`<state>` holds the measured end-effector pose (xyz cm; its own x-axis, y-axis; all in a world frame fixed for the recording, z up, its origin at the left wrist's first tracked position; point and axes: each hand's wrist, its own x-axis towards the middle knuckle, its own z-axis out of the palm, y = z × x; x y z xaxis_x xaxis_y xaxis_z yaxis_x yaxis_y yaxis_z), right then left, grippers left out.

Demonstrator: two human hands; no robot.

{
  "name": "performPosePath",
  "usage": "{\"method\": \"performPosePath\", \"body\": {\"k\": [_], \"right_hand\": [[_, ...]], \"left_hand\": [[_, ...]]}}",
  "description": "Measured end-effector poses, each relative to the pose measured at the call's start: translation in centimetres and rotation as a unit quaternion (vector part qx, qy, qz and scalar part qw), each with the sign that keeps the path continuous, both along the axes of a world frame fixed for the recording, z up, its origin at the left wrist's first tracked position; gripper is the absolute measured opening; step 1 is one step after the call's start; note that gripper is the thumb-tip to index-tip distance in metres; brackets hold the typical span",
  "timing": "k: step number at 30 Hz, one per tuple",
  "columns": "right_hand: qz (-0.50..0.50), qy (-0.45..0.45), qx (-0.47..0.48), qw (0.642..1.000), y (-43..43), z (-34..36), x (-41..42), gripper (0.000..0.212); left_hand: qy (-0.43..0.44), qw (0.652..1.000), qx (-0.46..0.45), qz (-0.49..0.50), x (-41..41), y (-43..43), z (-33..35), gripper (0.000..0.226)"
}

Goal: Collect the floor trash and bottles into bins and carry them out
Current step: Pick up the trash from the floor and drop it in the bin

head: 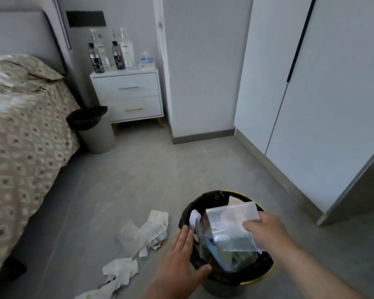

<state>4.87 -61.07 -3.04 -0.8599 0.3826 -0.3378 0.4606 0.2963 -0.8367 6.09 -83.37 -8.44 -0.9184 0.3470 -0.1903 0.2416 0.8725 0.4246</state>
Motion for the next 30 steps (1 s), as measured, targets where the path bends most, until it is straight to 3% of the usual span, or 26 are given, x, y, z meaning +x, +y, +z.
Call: {"method": "performPosePath", "body": {"k": [2,4,6,8,12,17,20,24,30], "right_hand": [[0.043,-0.052,0.042,0.997,-0.9,-1.5,-0.6,0.018],[0.076,-0.078,0.137,0.985,-1.8,-3.3,-1.1,0.052],[0.121,-0.056,0.311,0.941,-2.7,-4.5,-1.2,0.074],[0.215,-0.053,0.390,0.894,-3.7,-5.8,-1.1,0.075],[0.342,-0.225,0.354,0.841,-5.4,-8.3,-1.7,0.078],[0.423,-0.305,0.294,0.801,-6.9,-9.4,-2.6,0.057],[0.435,-0.348,0.293,0.777,-6.6,-10.4,-2.7,0.058],[0.427,-0.362,0.251,0.790,-6.9,-9.9,-3.1,0.052],[0.336,-0.248,0.255,0.872,-7.2,-7.1,-4.1,0.051]], "left_hand": [[0.020,1.000,0.015,0.002,-0.1,-0.3,-0.4,0.100],[0.026,0.999,0.024,0.003,-0.2,-0.5,-0.9,0.100],[0.032,0.999,0.027,0.003,-0.3,-0.5,-1.6,0.100],[0.044,0.998,0.034,-0.001,-0.5,-0.6,-2.1,0.099],[0.056,0.997,0.061,-0.004,-0.6,-0.8,-3.1,0.101],[0.066,0.994,0.084,-0.006,-0.9,-0.9,-4.0,0.102],[0.071,0.992,0.103,-0.012,-1.0,-0.9,-4.2,0.102],[0.064,0.991,0.114,-0.010,-1.0,-1.0,-4.3,0.102],[0.042,0.992,0.119,-0.009,-1.1,-0.8,-3.8,0.102]]}}
